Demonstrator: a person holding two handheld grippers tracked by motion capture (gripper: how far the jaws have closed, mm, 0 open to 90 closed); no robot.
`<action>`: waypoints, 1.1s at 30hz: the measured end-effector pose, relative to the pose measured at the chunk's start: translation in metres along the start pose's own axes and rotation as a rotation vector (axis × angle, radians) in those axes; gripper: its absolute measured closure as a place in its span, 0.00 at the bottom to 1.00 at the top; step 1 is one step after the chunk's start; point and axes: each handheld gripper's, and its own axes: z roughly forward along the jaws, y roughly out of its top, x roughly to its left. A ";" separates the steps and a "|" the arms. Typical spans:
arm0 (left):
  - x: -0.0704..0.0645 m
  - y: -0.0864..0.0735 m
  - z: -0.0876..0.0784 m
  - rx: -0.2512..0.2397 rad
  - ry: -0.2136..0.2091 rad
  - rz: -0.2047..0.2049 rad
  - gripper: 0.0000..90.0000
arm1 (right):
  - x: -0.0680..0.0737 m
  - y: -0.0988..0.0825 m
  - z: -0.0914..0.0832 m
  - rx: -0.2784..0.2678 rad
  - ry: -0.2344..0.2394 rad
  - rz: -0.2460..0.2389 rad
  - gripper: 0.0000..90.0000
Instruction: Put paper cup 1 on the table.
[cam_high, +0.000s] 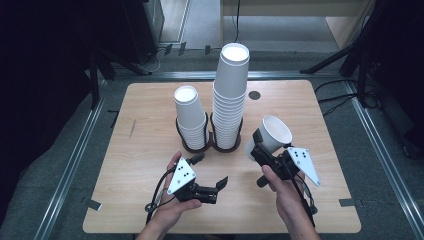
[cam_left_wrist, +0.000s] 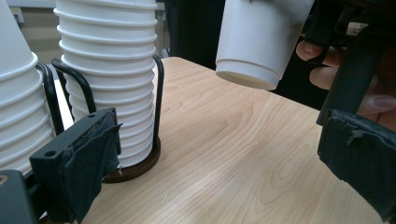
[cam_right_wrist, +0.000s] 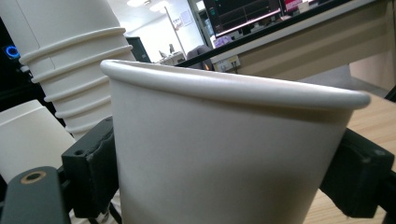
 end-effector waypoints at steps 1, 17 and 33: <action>0.000 0.000 0.000 -0.001 -0.001 -0.001 0.00 | 0.000 0.000 0.000 -0.003 -0.002 -0.011 0.14; 0.000 0.000 0.000 0.000 -0.001 -0.002 0.00 | -0.010 -0.003 0.009 -0.064 -0.061 -0.225 0.14; 0.001 0.000 0.000 0.003 0.001 -0.001 0.00 | -0.030 -0.006 0.035 -0.095 -0.103 -0.321 0.14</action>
